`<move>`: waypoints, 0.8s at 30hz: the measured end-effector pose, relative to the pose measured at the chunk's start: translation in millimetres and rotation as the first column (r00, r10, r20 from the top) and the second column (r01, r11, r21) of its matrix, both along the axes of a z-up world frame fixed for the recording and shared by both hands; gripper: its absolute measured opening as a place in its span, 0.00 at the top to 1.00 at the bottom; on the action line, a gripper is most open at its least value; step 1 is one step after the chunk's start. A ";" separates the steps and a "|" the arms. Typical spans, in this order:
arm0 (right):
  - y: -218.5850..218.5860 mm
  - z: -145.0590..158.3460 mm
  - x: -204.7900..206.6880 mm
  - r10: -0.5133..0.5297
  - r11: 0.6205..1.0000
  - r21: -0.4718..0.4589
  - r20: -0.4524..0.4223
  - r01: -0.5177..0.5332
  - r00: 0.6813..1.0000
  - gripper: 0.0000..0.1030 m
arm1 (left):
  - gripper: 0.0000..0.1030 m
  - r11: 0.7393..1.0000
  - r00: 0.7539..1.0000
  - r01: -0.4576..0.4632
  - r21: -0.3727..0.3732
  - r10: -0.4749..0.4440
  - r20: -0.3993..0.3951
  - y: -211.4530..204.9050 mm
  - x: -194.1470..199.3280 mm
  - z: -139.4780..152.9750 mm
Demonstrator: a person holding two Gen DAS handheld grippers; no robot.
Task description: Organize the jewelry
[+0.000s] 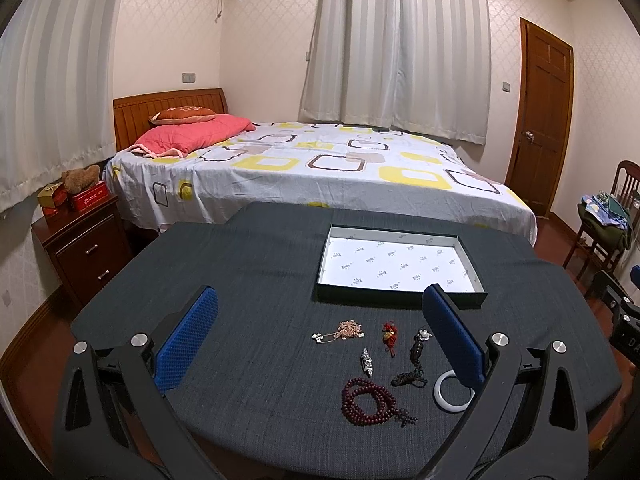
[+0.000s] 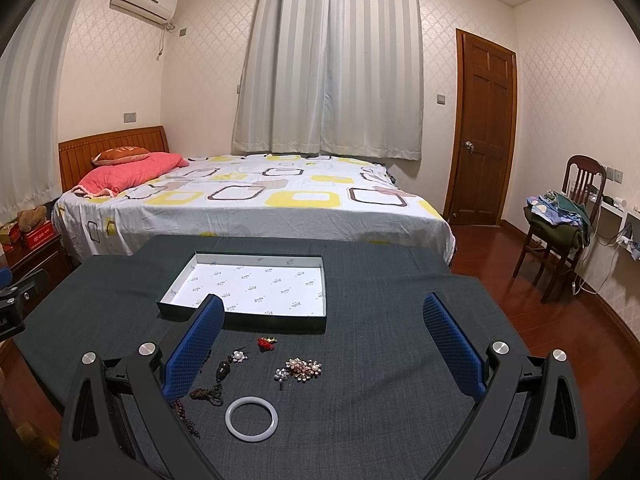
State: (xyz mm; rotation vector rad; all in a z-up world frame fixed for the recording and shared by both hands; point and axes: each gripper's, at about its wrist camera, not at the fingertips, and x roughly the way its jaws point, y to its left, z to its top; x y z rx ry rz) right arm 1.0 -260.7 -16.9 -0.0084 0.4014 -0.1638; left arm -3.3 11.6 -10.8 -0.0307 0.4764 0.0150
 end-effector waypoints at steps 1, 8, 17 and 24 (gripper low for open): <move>-0.2 -0.2 0.0 0.000 1.000 0.001 -0.001 0.000 1.000 0.06 | 0.03 1.000 1.000 0.000 0.000 0.000 0.000 0.0 0.0 0.1; 1.1 0.6 0.7 0.001 1.000 0.001 -0.001 -0.001 1.000 0.06 | 0.03 1.000 1.000 -0.001 0.000 0.001 -0.001 0.0 0.1 -0.7; 6.3 -2.1 2.8 0.005 1.000 0.010 -0.005 -0.005 1.000 0.06 | 0.03 1.000 1.000 -0.002 -0.004 0.002 -0.008 -1.7 -0.3 -10.0; 4.0 -33.7 13.8 0.038 0.997 0.063 -0.014 -0.037 0.999 0.06 | 0.03 1.000 0.996 0.019 -0.022 -0.021 -0.089 -3.6 19.3 -47.5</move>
